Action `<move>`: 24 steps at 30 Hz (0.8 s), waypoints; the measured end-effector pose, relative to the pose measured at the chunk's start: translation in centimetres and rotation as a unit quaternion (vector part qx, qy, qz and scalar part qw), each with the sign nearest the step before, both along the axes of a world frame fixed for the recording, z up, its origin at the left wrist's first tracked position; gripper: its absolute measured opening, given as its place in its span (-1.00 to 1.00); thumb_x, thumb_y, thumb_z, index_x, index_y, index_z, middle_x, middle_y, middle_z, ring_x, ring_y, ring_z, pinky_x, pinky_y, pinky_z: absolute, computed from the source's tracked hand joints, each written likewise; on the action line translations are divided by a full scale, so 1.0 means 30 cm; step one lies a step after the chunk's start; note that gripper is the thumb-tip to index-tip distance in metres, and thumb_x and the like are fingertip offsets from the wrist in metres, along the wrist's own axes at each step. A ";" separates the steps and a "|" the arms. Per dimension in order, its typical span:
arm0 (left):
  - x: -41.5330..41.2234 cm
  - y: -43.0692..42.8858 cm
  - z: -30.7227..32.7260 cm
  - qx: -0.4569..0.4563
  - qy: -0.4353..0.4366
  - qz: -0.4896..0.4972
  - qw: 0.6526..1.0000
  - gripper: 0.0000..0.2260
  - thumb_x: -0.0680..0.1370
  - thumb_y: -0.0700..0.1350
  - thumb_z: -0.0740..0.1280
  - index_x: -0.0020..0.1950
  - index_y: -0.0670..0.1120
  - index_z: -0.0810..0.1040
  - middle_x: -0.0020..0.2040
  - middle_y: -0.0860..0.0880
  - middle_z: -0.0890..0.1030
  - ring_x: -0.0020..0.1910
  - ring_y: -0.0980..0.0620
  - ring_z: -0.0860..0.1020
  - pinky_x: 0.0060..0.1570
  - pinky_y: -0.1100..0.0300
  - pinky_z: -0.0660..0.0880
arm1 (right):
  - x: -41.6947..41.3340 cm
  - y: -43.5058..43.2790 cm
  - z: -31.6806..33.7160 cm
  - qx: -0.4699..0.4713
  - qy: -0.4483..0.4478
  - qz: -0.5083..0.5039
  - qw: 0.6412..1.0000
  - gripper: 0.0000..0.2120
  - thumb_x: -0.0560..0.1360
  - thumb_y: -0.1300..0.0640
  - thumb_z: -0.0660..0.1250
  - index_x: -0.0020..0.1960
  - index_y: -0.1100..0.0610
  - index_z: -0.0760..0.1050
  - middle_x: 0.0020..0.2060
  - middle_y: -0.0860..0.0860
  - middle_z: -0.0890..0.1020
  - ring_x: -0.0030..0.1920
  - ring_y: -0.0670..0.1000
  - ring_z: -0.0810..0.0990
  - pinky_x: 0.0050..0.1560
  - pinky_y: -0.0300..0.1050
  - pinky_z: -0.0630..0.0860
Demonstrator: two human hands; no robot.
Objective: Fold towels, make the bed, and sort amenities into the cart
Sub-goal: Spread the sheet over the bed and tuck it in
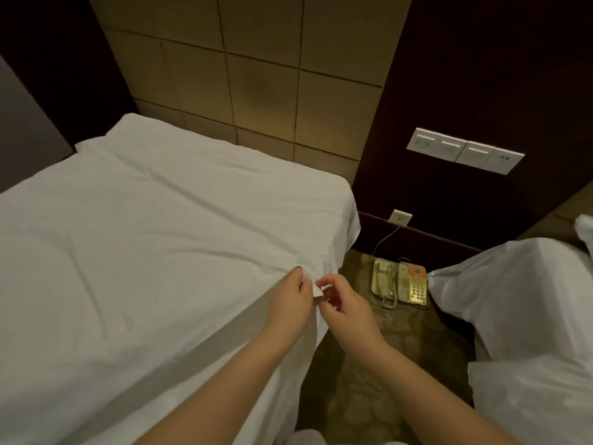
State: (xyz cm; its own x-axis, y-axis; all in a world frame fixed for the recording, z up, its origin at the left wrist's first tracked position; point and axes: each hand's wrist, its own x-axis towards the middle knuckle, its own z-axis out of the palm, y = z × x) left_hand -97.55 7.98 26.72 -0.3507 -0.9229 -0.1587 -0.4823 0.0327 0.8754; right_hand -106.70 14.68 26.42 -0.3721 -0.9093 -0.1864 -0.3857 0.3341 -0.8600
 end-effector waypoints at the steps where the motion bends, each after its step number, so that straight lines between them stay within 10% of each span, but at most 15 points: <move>1: -0.013 -0.034 -0.024 0.010 -0.014 0.011 1.000 -0.68 0.62 -0.21 0.13 -0.32 -0.04 0.19 -0.37 0.01 0.28 -0.40 0.12 0.27 -0.41 0.28 0.18 | -0.020 -0.029 -0.021 0.014 -0.008 0.005 1.000 -0.77 0.56 0.19 0.23 0.07 -0.14 0.38 -0.14 -0.10 0.55 -0.13 -0.09 0.53 -0.13 -0.24 0.49; 17: -0.474 -0.413 -0.455 0.089 -0.140 0.120 0.979 -0.66 0.61 -0.22 0.14 -0.35 -0.06 0.17 -0.39 0.02 0.27 -0.41 0.14 0.25 -0.38 0.33 0.25 | -0.675 -0.676 -0.656 0.230 0.013 0.064 0.971 -0.71 0.59 0.15 0.12 0.27 0.05 0.45 -0.13 -0.05 0.54 -0.21 -0.05 0.50 -0.34 -0.24 0.34; 24: -0.833 -0.656 -0.540 0.071 -0.141 0.137 0.978 -0.66 0.61 -0.22 0.14 -0.35 -0.05 0.17 -0.40 0.02 0.28 -0.41 0.14 0.25 -0.37 0.27 0.22 | -0.990 -0.965 -0.746 0.246 0.034 0.094 0.964 -0.62 0.59 0.13 0.16 0.40 0.07 0.33 0.30 0.04 0.46 0.24 0.06 0.46 0.23 -0.07 0.43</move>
